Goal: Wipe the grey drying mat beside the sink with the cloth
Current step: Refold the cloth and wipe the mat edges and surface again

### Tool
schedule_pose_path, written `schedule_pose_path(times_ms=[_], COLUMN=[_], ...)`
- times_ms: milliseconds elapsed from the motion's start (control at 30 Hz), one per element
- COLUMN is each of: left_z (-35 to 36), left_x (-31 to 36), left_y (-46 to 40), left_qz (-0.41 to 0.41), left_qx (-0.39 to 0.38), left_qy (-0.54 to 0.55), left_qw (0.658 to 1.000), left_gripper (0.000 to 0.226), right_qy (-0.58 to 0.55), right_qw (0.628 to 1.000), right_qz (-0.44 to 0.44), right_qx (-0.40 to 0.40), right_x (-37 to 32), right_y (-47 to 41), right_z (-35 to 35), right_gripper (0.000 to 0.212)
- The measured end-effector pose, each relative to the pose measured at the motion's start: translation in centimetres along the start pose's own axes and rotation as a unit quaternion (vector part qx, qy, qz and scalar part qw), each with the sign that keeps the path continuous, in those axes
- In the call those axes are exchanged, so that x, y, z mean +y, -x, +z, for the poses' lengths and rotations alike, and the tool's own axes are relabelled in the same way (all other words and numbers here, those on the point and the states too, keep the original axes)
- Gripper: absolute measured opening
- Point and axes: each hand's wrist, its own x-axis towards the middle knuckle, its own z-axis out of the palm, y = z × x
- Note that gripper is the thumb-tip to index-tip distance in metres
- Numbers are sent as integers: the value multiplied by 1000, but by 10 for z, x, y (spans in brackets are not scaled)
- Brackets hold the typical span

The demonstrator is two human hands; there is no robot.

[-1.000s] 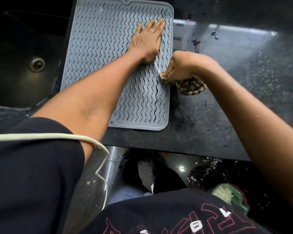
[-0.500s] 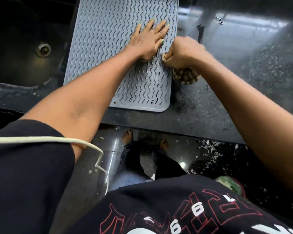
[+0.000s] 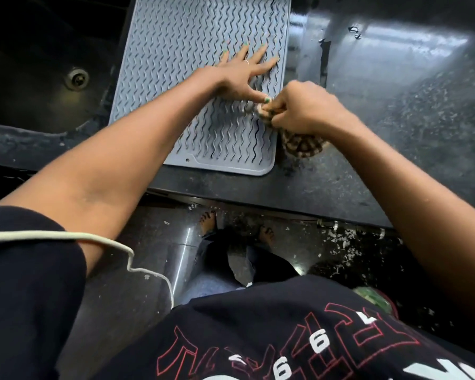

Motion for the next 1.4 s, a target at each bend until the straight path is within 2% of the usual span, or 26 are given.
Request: schedule_pose_path(times_ms=[100,233,333,400,433,500,533,600,667,733,800,900,1000,1100,1200,1233,1267,1333,1400], left_z=[3,2,-1,-5,-8,-13,-14,-15,-13,-12,-12,-14,-13,-12,-15,-17,-20,-26,-31], left_x=[-2,1,4,0,-5,-20,-30,-45,-51,-51,-51,-50,-50,-50,-55,-60,-67,-86,-107], left_y=[1,4,8,15,18,30,34,39,40,39,37,35,36,38,47,54,62,78,94], left_qz=[4,-1,-6,-8,-18,-61,-81,-96,-93,-93,-95,-99,-97,-98,-83,-82,-85,-101,-136], left_qx=[16,25,43,127,187,270,269,216,182,193,210,213,210,203,183,181,180,159,90], left_qy=[14,20,48,167,222,246,233,190,140,115,117,115,110,118,182,211,230,227,197], left_qw=[1000,999,998,978,957,929,931,953,969,970,966,965,967,967,963,957,953,955,967], left_gripper=[83,85,78,51,36,23,23,29,36,39,39,38,40,42,38,35,33,28,21], right_qy=[48,72,39,12,-4,-61,-94,-118,-64,-16,16,23,33,57,31,8,-13,-18,0], right_qw=[998,996,987,972,970,984,989,991,993,994,993,992,989,987,968,963,964,969,962], right_qz=[10,-16,-41,-62,-66,-66,-66,-49,-25,-15,-23,-90,-142,-131,-149,-165,-181,-221,-268], right_qx=[26,-57,-148,-226,-235,-157,-88,41,93,107,112,81,4,-70,-201,-212,-196,-109,-42], right_x=[-8,-10,-11,-9,-7,-5,-5,-7,-15,-22,-26,-23,-25,-32,-40,-44,-48,-61,-81], right_y=[8,32,36,32,27,10,-4,-42,-75,-93,-87,-38,23,36,30,28,27,22,12], right_z=[28,45,31,10,0,-14,-16,-17,-12,0,16,43,67,62,34,26,20,15,22], right_gripper=[26,24,23,24,24,20,19,22,27,29,28,24,23,26,24,23,23,26,31])
